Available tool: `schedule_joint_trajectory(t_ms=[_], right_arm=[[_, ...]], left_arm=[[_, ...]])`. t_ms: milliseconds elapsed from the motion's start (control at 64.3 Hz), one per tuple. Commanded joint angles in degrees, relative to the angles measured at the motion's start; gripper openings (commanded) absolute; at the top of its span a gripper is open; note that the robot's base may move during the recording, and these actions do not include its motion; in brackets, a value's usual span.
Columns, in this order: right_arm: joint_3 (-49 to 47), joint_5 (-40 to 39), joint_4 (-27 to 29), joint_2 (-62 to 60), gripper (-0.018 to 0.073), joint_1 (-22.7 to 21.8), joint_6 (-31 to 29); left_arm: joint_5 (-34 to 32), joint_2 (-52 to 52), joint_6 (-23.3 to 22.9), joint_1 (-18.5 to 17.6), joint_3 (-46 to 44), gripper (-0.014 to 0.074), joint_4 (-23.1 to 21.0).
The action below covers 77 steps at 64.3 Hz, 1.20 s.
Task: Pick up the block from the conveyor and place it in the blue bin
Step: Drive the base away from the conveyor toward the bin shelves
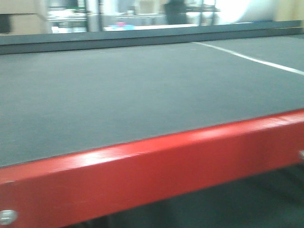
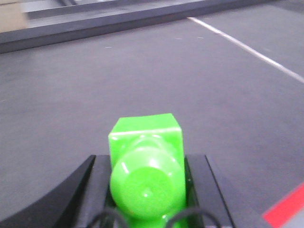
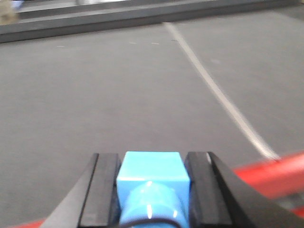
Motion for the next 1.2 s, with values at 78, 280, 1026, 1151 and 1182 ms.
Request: schedule_joint_trajectory(t_ms=[78,280,1026,1151,1182], right_arm=[[-0.39,-0.96,-0.59,-0.22,-0.0162,-0.17,-0.37],[-0.39,-0.96,-0.59,-0.22,-0.0162,-0.17,-0.37],[-0.39,-0.96,-0.59,-0.22,-0.0162,-0.17,-0.37],[-0.39,-0.96,-0.59,-0.22,-0.0162,-0.17,-0.37],[-0.39,-0.96,-0.59,-0.22,-0.0162,-0.17,-0.37]], left_arm=[[-1.2,-0.18,-0.45,-0.36,-0.06,-0.0111,0.05],[-1.2,-0.18,-0.45,-0.36,-0.06,-0.0111,0.05],[-1.2,-0.18,-0.45,-0.36,-0.06,-0.0111,0.05],[-1.2,-0.18,-0.45,-0.36,-0.06,-0.0111,0.05],[-1.2,-0.18,-0.45,-0.36,-0.06,-0.0111,0.05]])
